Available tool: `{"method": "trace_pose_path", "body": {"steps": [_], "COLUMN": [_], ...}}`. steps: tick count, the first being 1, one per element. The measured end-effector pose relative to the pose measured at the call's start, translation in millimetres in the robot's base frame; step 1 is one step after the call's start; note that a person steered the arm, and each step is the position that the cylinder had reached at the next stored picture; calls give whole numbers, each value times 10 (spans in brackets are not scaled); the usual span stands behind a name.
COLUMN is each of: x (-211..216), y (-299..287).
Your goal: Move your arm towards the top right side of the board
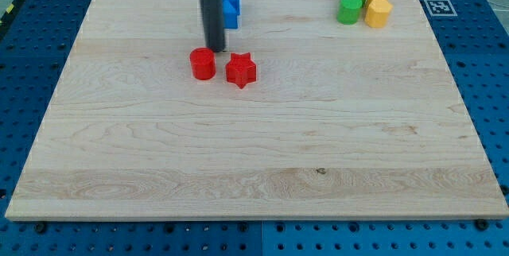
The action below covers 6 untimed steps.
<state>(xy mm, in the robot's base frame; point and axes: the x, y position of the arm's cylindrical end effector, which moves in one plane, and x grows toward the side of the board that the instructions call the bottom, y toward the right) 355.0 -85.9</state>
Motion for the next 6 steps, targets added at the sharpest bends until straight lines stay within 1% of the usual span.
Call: {"method": "trace_pose_path", "body": {"steps": [1, 2, 3, 4, 6], "x": [-284, -1020, -1562, -1614, -1613], "y": [-766, -1113, -708, -301, 1785]}}
